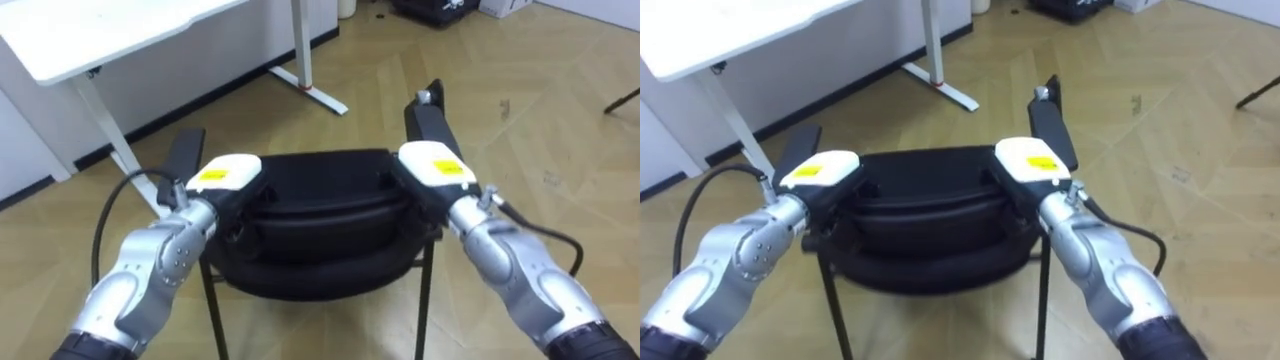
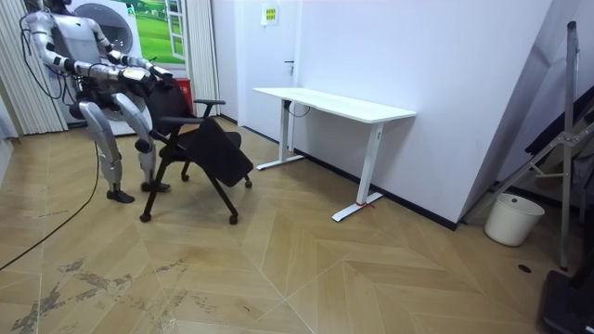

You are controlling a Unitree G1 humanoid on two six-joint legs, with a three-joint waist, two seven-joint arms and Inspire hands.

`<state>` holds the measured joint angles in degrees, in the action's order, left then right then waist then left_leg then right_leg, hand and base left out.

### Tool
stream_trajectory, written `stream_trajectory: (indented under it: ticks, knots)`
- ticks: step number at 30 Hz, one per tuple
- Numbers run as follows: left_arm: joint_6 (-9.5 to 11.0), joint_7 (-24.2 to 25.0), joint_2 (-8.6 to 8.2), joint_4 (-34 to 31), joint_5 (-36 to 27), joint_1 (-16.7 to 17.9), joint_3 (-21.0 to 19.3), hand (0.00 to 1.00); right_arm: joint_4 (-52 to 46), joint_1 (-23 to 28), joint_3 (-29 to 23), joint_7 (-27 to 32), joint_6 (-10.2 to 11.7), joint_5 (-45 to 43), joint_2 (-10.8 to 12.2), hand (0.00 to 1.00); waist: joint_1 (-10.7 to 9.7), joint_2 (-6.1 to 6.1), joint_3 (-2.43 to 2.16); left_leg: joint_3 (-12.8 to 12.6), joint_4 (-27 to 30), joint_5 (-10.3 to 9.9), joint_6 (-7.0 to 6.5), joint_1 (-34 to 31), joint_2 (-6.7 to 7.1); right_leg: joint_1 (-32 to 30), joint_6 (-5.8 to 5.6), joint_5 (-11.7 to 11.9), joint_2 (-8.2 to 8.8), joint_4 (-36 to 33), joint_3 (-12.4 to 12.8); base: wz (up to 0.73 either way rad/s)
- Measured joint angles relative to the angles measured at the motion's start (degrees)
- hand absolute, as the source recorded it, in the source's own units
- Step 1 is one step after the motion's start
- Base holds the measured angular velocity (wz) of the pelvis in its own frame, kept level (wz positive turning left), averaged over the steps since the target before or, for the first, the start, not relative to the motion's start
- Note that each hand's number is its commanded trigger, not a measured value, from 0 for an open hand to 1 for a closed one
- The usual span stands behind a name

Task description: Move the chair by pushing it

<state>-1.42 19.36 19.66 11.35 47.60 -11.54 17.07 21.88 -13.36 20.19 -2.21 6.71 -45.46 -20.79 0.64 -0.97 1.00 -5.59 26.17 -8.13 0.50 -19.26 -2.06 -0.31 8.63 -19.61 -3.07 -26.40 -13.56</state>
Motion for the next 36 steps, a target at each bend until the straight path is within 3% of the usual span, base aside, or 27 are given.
stream_trajectory:
  ticks: [1, 3, 5, 7, 9, 10, 11, 12, 13, 14, 15, 16, 18, 19, 20, 21, 23, 25, 26, 27, 29, 31, 32, 33, 34, 36]
  knots:
    - [0.0, -0.1, 0.01, -0.1, 0.0, 0.0, 0.0, 1.00, 0.0, 0.0, 0.0, 0.2, 0.0, 0.1, 0.0, 1.00, 0.0, 0.13, -0.03, -0.2, -1.6, 1.7, -0.46, 0.1, 0.29, 0.3, -0.24, -0.3, -0.03, -0.4, 0.2, -0.05]
    - [0.2, -0.2, 0.00, -0.1, 0.0, 0.0, 0.0, 1.00, 0.3, 0.1, 0.2, 1.1, 0.0, 0.3, -0.1, 1.00, -0.1, 0.32, -0.14, -0.5, -4.7, 7.1, -2.19, 2.2, 1.19, 2.1, -0.53, -0.8, 0.20, -0.1, 1.0, -0.02]
    - [0.5, -0.5, 0.01, -0.2, -0.2, 0.0, 0.0, 1.00, -0.3, 0.5, 0.4, 2.2, 0.0, 0.0, -0.4, 1.00, 0.0, 0.35, -0.18, -0.7, -4.9, 7.6, -3.00, 3.2, 1.93, 2.9, -1.24, -1.4, 0.55, 0.7, 1.9, -0.15]
    - [0.7, -0.5, 0.54, -0.8, -0.5, 0.1, 0.0, 1.00, -0.9, 0.5, 0.4, 2.8, 0.0, -0.4, -0.5, 1.00, 0.7, 0.49, -0.28, -2.5, -4.8, 7.2, -3.52, 4.1, 2.01, 3.5, -1.73, -2.1, 1.56, 1.1, 2.8, -0.33]
    - [0.9, -0.8, 0.81, -0.9, -0.9, 0.1, 0.0, 1.00, -1.6, 0.6, 0.5, 3.4, 0.0, -1.0, -0.8, 1.00, 1.0, 1.05, -0.28, -3.7, -4.8, 5.5, -5.36, 5.9, 3.72, 5.4, -3.07, -3.3, 3.48, 1.6, 3.3, -0.09]
    - [0.8, -0.7, 0.80, -0.9, -0.9, 0.1, 0.0, 1.00, -1.8, 0.7, 0.5, 3.4, 0.0, -1.1, -0.9, 1.00, 0.9, 1.21, -0.45, -3.9, -4.4, 4.8, -5.57, 6.0, 4.22, 5.7, -3.57, -3.7, 4.06, 1.3, 3.2, 0.00]
    - [0.9, -1.0, 0.75, -1.0, -1.1, 0.0, 0.0, 1.00, -2.3, 0.6, 0.5, 3.7, 0.0, -1.2, -1.3, 1.00, 0.7, 1.24, -0.50, -4.1, -3.3, 3.2, -6.08, 6.0, 5.04, 5.5, -4.96, -4.5, 5.22, -1.6, 3.2, 0.00]
    - [0.9, -1.2, 0.76, -1.0, -1.3, -0.1, 0.0, 1.00, -2.5, 0.5, 0.5, 4.0, 0.0, -1.2, -1.5, 1.00, 0.6, 1.20, -0.47, -4.4, -2.6, 2.5, -6.45, 6.1, 5.18, 4.6, -5.50, -4.8, 5.87, -4.3, 3.1, -0.08]
    - [1.0, -1.4, 0.74, -0.9, -1.7, -0.2, 0.0, 1.00, -2.5, 0.5, 0.6, 4.1, -0.1, -1.3, -1.6, 1.00, 0.6, 1.42, -0.38, -5.1, -1.5, 1.0, -6.84, 6.9, 5.78, 2.0, -6.99, -4.4, 8.14, -12.3, 2.0, -0.14]
    - [1.2, -1.4, 0.65, -0.4, -2.0, -0.2, 0.1, 1.00, -2.4, 0.6, 0.8, 4.0, -0.2, -1.2, -1.8, 1.00, 0.5, 1.46, -0.29, -5.8, -0.1, -0.7, -7.17, 8.0, 6.05, -0.4, -10.15, -2.1, 10.20, -20.4, 1.9, -0.14]
    - [1.4, -1.3, 0.68, -0.1, -2.0, -0.1, 0.3, 1.00, -2.4, 1.2, 1.0, 4.0, -0.2, -0.9, -1.9, 1.00, 0.4, 1.42, -0.27, -6.0, 0.9, -2.6, -7.46, 9.4, 6.36, -2.2, -10.27, 1.5, 11.61, -26.8, 1.9, -0.07]
    - [1.3, -1.5, 0.75, -0.1, -2.0, 0.0, 0.8, 1.00, -2.3, 1.4, 1.1, 4.2, -0.1, -0.9, -2.0, 1.00, 0.3, 1.30, -0.18, -5.8, 1.0, -3.4, -7.59, 10.3, 6.55, -2.8, -10.22, 3.7, 12.26, -29.3, 1.8, 0.08]
    - [1.2, -3.0, 0.95, 0.3, -2.3, 0.1, 2.1, 1.00, -0.9, 1.6, 1.0, 5.3, 1.2, -0.7, -2.3, 1.00, -1.8, 0.21, 0.36, -4.3, 1.0, -5.5, -8.34, 13.5, 6.69, -5.8, -10.38, 15.1, 13.24, -36.6, 2.0, 0.21]
    - [1.3, -3.3, 1.10, 0.3, -2.5, 0.1, 2.4, 1.00, -0.6, 1.5, 1.0, 5.4, 1.4, -0.6, -2.3, 1.00, -2.1, 0.07, 0.27, -4.0, 1.0, -5.9, -8.50, 13.8, 6.75, -6.8, -10.27, 17.2, 13.36, -38.0, 2.2, 0.15]
    - [1.3, -4.3, 1.20, 0.3, -2.7, 0.0, 2.4, 1.00, -0.6, 1.5, 0.8, 5.7, 1.4, -0.4, -2.4, 1.00, -2.5, 0.02, 0.24, -3.6, 1.3, -6.8, -8.85, 14.1, 6.89, -9.0, -10.87, 18.6, 13.93, -41.0, 2.3, 0.07]
    - [1.3, -5.3, 1.25, 0.3, -2.8, -0.3, 2.6, 1.00, -0.7, 1.2, 0.6, 5.9, 1.4, -0.4, -2.4, 1.00, -2.8, -0.18, 0.25, -3.3, 1.6, -7.5, -9.11, 14.1, 6.87, -12.0, -10.52, 17.5, 14.18, -43.9, 2.5, 0.07]
    - [1.3, -6.2, 1.56, 0.3, -3.1, -0.6, 2.7, 1.00, -0.9, 1.0, 0.4, 6.0, 1.4, -0.2, -2.4, 1.00, -3.3, -0.47, 0.28, -3.0, 1.7, -8.4, -9.29, 14.4, 6.76, -16.6, -10.39, 14.5, 13.89, -45.1, 3.6, 0.08]
    - [1.3, -6.3, 1.74, 0.5, -3.7, -0.7, 2.9, 1.00, -0.8, 0.9, 0.5, 6.0, 1.4, -0.1, -2.4, 1.00, -3.7, -0.90, 0.54, -2.5, 1.7, -9.7, -9.19, 16.0, 6.64, -18.8, -10.65, 11.6, 13.42, -41.1, 4.1, 0.07]
    - [1.5, -6.4, 1.99, 1.0, -4.4, -0.7, 3.2, 1.00, -0.6, 1.0, 0.9, 6.0, 1.3, 0.1, -2.5, 1.00, -4.2, -1.33, 0.77, -2.1, 1.6, -10.7, -9.08, 17.2, 6.53, -19.3, -10.69, 10.0, 12.77, -35.9, 4.3, 0.08]
    - [1.6, -6.4, 2.24, 1.0, -4.5, -0.7, 3.3, 1.00, -0.6, 1.0, 0.9, 6.0, 1.3, 0.1, -2.4, 1.00, -4.4, -1.24, 0.73, -2.0, 1.6, -11.0, -9.03, 17.6, 6.54, -19.8, -10.59, 9.5, 12.55, -33.6, 4.4, 0.12]
    - [1.9, -6.4, 2.78, 0.9, -5.0, -0.7, 3.3, 1.00, -1.3, 1.2, 1.0, 6.0, 1.2, 0.1, -2.4, 1.00, -5.4, -1.51, 0.75, -0.3, 2.5, -13.1, -8.44, 18.7, 6.41, -20.6, -10.53, 8.7, 10.63, -20.3, 4.8, 0.26]
    - [2.0, -6.5, 2.85, 0.9, -5.0, -0.8, 3.3, 1.00, -2.1, 1.4, 0.9, 6.0, 0.8, 0.1, -2.4, 1.00, -6.3, -1.32, 0.63, 1.0, 2.6, -14.2, -7.91, 19.4, 6.29, -20.1, -10.29, 10.3, 8.80, -8.2, 6.1, 0.40]
    - [2.0, -6.5, 2.86, 1.0, -5.0, -1.0, 3.3, 1.00, -2.2, 1.4, 0.9, 6.0, 0.7, 0.2, -2.5, 1.00, -6.9, -1.33, 0.59, 2.1, 3.0, -15.3, -7.41, 20.0, 6.01, -18.6, -10.02, 13.6, 7.89, -1.6, 6.7, 0.40]
    - [2.0, -6.5, 2.79, 1.0, -5.0, -1.0, 3.4, 1.00, -2.2, 1.5, 0.9, 6.1, 0.8, 0.2, -2.7, 1.00, -7.5, -1.35, 0.31, 3.1, 3.5, -16.0, -6.98, 20.2, 5.60, -17.7, -9.40, 14.9, 7.31, -0.7, 6.4, 0.47]
    - [2.0, -6.4, 2.74, 1.0, -4.9, -1.3, 3.4, 1.00, -2.2, 1.4, 0.8, 6.4, 0.8, 0.2, -2.7, 1.00, -7.9, -1.86, 0.31, 4.1, 3.5, -16.8, -6.11, 20.9, 4.59, -16.3, -8.26, 15.8, 6.04, 0.4, 5.9, 0.38]
    - [2.3, -6.4, 2.86, 0.9, -4.7, -2.3, 3.2, 1.00, -2.3, 1.0, 0.3, 6.4, 0.2, 0.5, -2.5, 1.00, -7.3, -1.86, 0.14, 4.4, 1.5, -17.1, -4.79, 22.3, 2.83, -15.7, -6.18, 16.4, 4.41, 0.6, 5.1, 0.12]
